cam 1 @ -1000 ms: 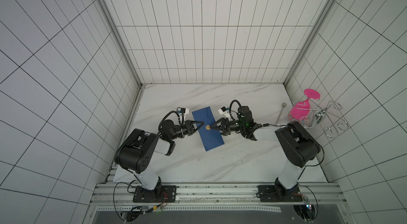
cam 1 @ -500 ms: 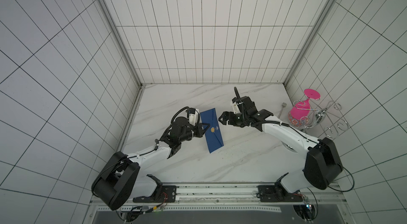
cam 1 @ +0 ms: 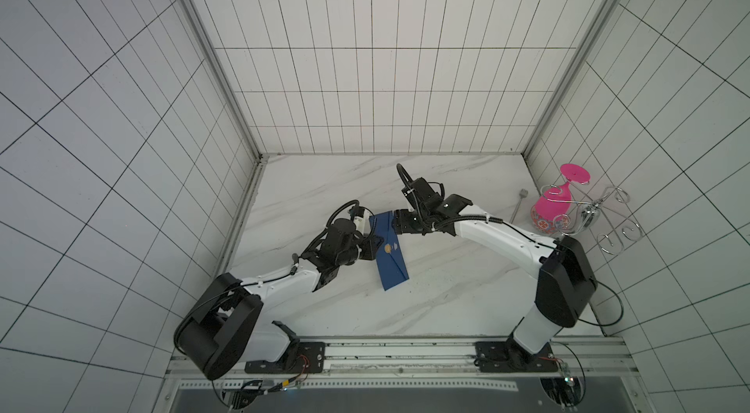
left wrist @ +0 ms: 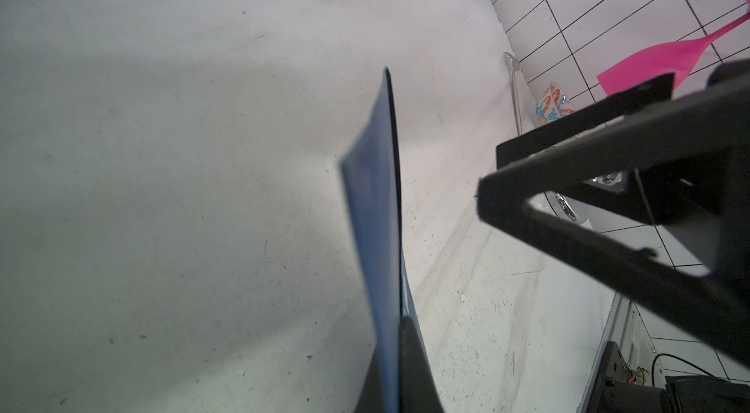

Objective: Open the envelope
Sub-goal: Open the envelope flap on the envelope.

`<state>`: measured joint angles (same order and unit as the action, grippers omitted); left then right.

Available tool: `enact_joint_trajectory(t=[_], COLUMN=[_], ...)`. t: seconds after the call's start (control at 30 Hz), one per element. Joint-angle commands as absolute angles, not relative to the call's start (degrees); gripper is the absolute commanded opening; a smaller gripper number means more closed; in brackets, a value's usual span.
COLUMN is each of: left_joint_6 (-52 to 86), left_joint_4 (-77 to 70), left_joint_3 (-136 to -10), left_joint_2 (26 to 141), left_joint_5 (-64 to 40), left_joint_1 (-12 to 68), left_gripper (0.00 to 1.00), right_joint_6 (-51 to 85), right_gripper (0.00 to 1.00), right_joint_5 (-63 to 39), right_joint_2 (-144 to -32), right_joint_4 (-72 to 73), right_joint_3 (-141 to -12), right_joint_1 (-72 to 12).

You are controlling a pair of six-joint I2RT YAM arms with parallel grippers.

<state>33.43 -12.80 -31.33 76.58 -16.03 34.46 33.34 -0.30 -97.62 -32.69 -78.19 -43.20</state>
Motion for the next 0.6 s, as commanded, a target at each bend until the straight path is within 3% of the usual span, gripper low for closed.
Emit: enact_joint_trajectory(t=[0.0,0.57], left_joint_6=[33.1,33.1], left_joint_4=[-15.9,-16.6], left_joint_3=[-30.1,-27.0], left_joint_2=[73.7,65.7], left_joint_5=[-16.6,-13.4], left_joint_1=[34.7,34.5], left_gripper=[0.00,0.00], right_joint_6=[34.5,32.9], right_gripper=[0.70,0.71], right_joint_5=[3.0,7.3], right_joint_2=[-99.4,-103.7], right_joint_4=[-34.9,-40.4], right_joint_3=[-82.9,-93.7], right_joint_1=[-44.6,-49.4])
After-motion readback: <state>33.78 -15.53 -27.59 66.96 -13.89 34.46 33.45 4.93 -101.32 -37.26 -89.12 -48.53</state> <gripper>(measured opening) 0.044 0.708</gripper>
